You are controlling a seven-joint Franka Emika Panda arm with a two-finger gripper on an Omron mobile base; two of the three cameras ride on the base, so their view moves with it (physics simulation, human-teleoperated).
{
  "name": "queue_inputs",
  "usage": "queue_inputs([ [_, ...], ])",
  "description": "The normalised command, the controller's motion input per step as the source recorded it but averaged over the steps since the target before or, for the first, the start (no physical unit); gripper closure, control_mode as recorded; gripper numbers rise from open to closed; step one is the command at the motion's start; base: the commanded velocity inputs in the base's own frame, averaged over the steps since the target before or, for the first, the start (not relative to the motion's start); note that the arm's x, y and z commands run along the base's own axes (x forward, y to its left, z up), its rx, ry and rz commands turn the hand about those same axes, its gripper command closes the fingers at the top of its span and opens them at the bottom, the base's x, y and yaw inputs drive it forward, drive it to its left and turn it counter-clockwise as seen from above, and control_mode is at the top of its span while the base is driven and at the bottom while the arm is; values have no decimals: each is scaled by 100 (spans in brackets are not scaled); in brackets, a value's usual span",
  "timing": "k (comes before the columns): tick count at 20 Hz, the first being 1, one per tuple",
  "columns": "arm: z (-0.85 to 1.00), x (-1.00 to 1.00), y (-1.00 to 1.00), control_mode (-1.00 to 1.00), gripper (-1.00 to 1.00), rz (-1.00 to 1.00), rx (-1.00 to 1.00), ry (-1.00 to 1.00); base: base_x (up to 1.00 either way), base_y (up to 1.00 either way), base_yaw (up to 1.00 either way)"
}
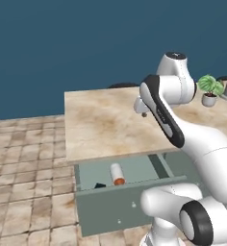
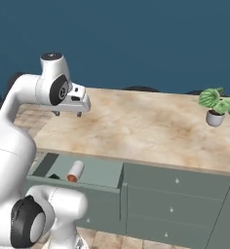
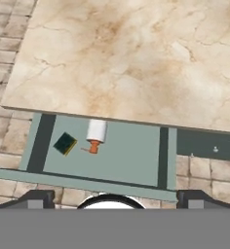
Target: Restock the sink supplies by placing the sponge and soap dispenser on the counter and next to the sink. Make sure the soap dispenser is upright.
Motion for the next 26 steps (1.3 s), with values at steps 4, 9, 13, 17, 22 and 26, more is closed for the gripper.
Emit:
queue_inputs([
  [4, 0, 0, 0, 100, -100, 0, 0, 0, -42, 26, 2],
  [9, 0, 0, 0, 100, -100, 0, 0, 0, -45, 31, 0],
  [13, 0, 0, 0, 100, -100, 0, 0, 0, -27, 52, 0],
  [17, -16, 19, 3, -100, -100, 2, 0, 1, -1, 9, 0],
  [22, -81, 98, -3, -100, -100, 13, 2, 3, 0, 0, 0],
  [26, -100, 56, 1, -100, -100, 4, 0, 16, 0, 0, 0],
])
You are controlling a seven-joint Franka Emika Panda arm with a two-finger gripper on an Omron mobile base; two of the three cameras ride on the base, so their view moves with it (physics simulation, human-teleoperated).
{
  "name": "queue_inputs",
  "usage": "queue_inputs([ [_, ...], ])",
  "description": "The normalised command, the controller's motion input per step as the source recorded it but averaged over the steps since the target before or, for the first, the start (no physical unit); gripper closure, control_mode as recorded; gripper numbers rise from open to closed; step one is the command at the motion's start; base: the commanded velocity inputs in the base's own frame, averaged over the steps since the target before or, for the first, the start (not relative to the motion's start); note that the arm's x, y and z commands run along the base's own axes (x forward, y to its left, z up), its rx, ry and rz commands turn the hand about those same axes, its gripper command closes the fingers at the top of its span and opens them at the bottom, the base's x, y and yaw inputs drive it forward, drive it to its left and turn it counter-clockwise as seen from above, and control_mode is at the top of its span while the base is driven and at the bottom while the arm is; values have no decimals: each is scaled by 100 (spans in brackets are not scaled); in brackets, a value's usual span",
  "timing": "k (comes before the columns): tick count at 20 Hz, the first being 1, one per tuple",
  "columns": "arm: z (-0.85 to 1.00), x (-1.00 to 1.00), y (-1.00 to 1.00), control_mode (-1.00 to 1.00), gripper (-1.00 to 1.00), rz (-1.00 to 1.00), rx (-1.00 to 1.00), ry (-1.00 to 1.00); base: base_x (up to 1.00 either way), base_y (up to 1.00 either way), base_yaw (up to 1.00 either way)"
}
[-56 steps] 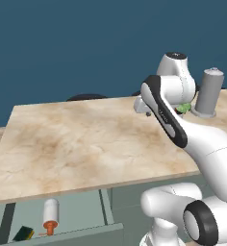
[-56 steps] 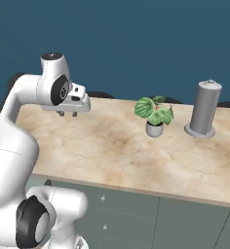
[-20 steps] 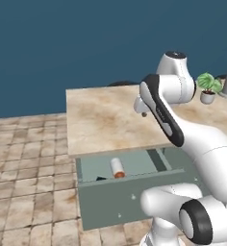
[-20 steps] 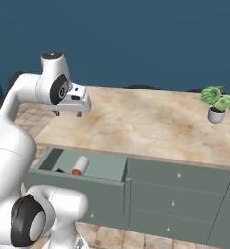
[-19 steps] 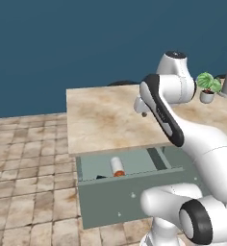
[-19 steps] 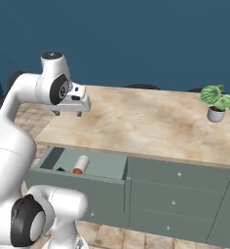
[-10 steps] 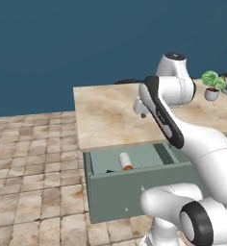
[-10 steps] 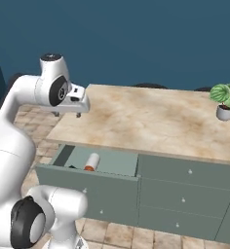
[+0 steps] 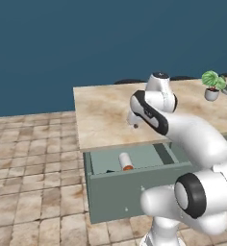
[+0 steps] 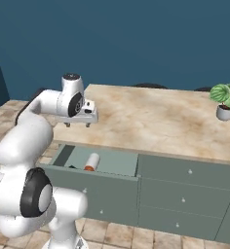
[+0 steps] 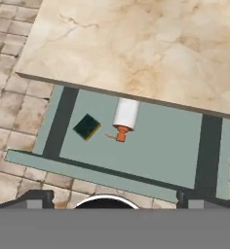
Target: Restock the sink supplies by placing the sponge and soap dispenser on the counter and next to the sink. Make sure the soap dispenser is upright.
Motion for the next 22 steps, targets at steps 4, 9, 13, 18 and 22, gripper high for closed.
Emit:
queue_inputs([
  [4, -91, 5, 0, -100, -100, 2, 0, 20, 0, 0, 0],
  [9, -71, 0, -3, -100, -100, 0, 0, 5, 0, 0, 0],
  [13, -70, 0, 0, -100, -100, 0, 0, 0, 0, 0, 0],
  [18, -63, 0, 0, -100, -100, 0, 0, 0, 0, 0, 0],
  [22, -58, 2, 0, -100, -100, 0, 0, 2, 0, 0, 0],
])
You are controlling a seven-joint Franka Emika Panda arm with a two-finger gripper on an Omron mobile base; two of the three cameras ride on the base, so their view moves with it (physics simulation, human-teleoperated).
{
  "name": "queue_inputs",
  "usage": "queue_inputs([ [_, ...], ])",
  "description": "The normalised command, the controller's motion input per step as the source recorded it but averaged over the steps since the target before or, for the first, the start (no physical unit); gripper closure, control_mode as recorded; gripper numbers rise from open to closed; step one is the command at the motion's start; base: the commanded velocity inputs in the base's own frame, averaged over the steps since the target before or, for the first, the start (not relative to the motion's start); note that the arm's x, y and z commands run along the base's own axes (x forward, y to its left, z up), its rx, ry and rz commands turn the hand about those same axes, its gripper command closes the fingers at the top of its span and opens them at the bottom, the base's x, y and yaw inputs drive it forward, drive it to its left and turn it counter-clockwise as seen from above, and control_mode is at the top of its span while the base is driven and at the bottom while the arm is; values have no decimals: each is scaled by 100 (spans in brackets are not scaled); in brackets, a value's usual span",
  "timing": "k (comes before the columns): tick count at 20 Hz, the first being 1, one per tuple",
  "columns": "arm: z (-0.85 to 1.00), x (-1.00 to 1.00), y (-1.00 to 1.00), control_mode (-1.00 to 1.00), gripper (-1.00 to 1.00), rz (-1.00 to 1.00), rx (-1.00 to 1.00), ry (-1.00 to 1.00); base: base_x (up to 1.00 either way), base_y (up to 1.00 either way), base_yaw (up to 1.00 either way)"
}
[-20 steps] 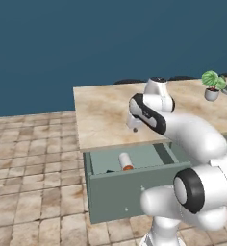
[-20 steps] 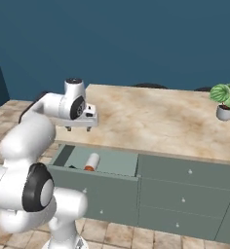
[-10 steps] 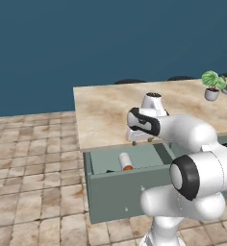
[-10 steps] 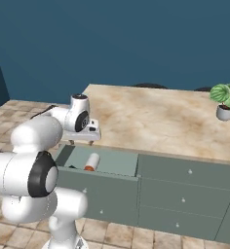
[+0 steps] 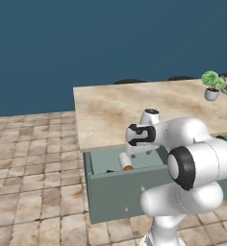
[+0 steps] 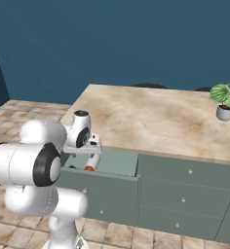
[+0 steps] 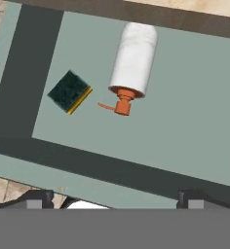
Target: Restock the sink supplies by placing the sponge and soap dispenser on the counter and next to the sink. Make sure the soap dispenser is upright.
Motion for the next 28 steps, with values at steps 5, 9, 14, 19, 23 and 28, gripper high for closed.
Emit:
queue_inputs([
  [5, -35, 24, 0, -100, -100, 0, 1, 7, 0, 0, 0],
  [9, -37, 24, 0, -100, -100, 0, 0, 9, 0, 0, 0],
  [14, -31, 22, 0, -100, -100, 0, 0, 5, 0, 0, 0],
  [19, -28, 15, 0, -100, -100, 0, 0, 7, 0, 0, 0],
  [23, -32, 0, 0, -100, -100, 0, 0, 4, 0, 0, 0],
  [28, -33, -4, 0, -100, -100, -1, 0, 5, 0, 0, 0],
])
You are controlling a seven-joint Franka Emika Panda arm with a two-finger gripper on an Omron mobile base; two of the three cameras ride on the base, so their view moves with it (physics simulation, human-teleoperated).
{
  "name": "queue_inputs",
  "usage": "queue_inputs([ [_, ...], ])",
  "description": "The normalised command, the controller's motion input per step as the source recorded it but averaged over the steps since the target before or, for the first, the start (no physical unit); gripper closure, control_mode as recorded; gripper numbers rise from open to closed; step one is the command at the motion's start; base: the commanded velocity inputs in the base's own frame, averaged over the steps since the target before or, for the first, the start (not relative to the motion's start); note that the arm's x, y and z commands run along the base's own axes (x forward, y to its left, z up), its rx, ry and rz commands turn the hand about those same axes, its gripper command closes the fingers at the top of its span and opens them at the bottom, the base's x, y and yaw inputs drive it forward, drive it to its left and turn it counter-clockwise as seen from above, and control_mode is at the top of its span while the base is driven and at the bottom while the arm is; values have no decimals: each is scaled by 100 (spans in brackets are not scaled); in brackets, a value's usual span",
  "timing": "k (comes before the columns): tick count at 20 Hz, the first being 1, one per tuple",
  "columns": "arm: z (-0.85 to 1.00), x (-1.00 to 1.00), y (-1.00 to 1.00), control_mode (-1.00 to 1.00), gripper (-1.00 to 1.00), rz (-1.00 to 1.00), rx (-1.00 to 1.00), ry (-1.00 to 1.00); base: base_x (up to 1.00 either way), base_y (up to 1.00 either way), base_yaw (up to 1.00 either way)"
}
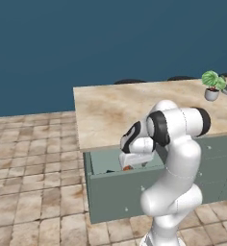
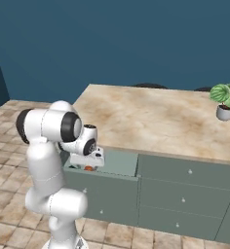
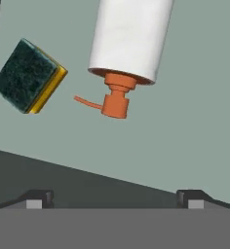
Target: Restock the sink supplies by placing the sponge and soap dispenser on the counter and next to the sink. Make sure the soap dispenser is upright.
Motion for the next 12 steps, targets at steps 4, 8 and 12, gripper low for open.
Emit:
queue_inputs([
  [4, -20, -23, 0, -100, -100, 0, 0, 10, 0, 0, 0],
  [8, -10, -47, -7, -100, -100, 0, 2, 2, 0, 0, 0],
  [12, 0, -91, -14, -100, -100, 0, 5, -1, 0, 0, 0],
])
